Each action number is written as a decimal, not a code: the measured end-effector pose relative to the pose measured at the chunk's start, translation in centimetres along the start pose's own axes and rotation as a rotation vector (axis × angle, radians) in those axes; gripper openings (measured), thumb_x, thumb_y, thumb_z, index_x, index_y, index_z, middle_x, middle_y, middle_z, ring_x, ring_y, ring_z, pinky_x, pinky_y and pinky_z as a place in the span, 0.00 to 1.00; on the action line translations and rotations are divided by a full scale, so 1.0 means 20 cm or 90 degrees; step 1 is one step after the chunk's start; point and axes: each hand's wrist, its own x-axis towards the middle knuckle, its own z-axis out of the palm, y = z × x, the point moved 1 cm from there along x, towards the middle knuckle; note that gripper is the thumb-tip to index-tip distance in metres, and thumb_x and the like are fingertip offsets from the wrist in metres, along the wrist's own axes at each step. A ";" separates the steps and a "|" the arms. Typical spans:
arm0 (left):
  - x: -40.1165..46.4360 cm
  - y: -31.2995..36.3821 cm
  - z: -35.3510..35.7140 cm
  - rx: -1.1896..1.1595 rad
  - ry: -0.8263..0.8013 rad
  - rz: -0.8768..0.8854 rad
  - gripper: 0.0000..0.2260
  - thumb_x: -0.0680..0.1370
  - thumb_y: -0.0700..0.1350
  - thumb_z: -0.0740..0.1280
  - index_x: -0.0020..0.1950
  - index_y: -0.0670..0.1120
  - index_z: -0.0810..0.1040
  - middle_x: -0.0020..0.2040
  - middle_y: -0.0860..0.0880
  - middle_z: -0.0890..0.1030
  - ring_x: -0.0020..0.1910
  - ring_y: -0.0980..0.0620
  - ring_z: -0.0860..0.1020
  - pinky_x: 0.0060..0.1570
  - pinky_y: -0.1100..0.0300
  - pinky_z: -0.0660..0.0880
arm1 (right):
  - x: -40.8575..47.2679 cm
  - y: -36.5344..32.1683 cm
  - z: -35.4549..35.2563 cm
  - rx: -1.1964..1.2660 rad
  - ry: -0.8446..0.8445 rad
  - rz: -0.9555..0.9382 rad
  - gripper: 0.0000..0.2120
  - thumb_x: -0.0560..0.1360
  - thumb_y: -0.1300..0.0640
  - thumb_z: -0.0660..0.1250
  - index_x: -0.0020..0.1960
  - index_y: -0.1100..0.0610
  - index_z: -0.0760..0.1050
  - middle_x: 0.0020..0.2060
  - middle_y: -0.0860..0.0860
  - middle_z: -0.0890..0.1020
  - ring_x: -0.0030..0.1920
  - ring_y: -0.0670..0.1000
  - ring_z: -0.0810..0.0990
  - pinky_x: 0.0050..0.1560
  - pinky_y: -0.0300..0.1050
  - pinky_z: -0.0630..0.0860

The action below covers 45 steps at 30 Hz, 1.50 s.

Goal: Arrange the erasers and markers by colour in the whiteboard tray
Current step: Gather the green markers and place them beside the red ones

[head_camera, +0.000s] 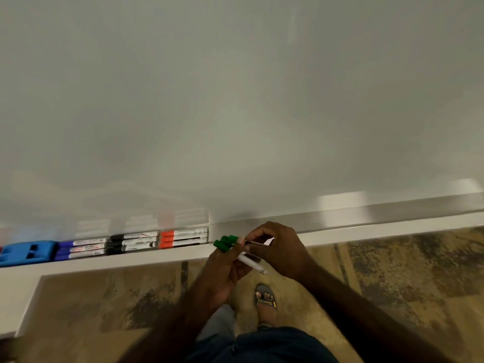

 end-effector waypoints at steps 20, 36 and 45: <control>0.13 0.16 -0.16 -0.148 0.035 0.077 0.16 0.76 0.44 0.69 0.62 0.37 0.79 0.59 0.36 0.84 0.58 0.40 0.84 0.52 0.49 0.84 | -0.04 -0.09 0.36 0.624 0.196 0.394 0.15 0.72 0.66 0.76 0.58 0.64 0.81 0.51 0.62 0.87 0.53 0.61 0.87 0.55 0.56 0.83; 0.17 0.35 -0.31 0.168 0.118 0.084 0.06 0.81 0.44 0.68 0.57 0.50 0.81 0.58 0.45 0.84 0.60 0.47 0.82 0.58 0.54 0.79 | 0.14 0.14 0.12 0.411 0.129 0.383 0.16 0.69 0.65 0.80 0.55 0.61 0.83 0.48 0.58 0.88 0.48 0.59 0.88 0.45 0.49 0.85; 0.14 0.40 -0.23 0.508 0.103 0.137 0.10 0.82 0.52 0.66 0.53 0.48 0.84 0.48 0.48 0.86 0.51 0.50 0.84 0.58 0.48 0.80 | 0.27 0.15 0.15 0.202 0.080 0.329 0.12 0.68 0.61 0.81 0.51 0.58 0.85 0.44 0.53 0.88 0.43 0.54 0.88 0.45 0.53 0.86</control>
